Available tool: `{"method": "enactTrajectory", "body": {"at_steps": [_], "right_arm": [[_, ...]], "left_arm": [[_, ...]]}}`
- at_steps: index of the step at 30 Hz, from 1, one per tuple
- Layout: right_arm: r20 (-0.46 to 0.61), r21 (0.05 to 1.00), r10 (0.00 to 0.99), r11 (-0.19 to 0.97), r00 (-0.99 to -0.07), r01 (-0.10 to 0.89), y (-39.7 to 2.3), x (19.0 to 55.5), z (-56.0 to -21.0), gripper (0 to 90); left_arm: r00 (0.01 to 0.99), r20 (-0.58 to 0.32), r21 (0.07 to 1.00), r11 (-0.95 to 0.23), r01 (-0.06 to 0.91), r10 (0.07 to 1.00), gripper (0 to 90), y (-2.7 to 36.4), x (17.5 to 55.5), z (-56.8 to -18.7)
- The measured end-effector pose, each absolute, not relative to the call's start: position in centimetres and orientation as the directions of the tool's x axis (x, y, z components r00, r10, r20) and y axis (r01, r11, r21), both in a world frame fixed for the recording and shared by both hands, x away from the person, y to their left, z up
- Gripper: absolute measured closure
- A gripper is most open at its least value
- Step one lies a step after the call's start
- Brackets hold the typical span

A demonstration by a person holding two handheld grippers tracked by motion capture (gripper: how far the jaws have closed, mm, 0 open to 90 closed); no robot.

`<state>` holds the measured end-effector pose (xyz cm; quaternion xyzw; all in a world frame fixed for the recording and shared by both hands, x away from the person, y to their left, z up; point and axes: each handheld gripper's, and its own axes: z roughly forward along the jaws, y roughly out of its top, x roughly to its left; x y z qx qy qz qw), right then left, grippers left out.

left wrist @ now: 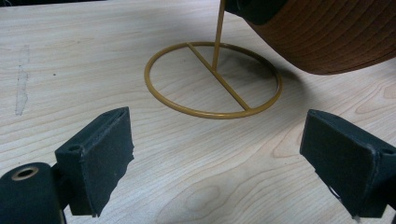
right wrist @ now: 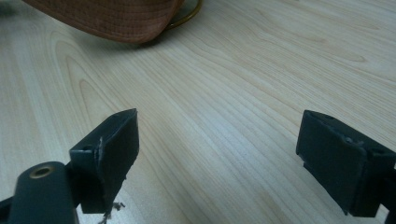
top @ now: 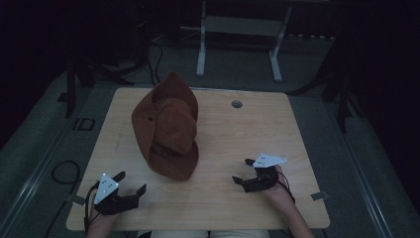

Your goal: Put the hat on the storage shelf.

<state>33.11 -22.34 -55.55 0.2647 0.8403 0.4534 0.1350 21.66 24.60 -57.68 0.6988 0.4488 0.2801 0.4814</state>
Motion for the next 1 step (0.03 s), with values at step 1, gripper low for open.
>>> {"method": "enactTrajectory", "body": {"at_steps": [1], "right_arm": [[0.007, 0.832, 0.568, 0.454, -0.823, 0.320, -22.29, 33.08, -55.60, 13.2]], "left_arm": [[0.440, -0.040, 0.924, -0.134, 0.358, 0.897, 10.3, 24.60, 21.66, -57.68]]}}
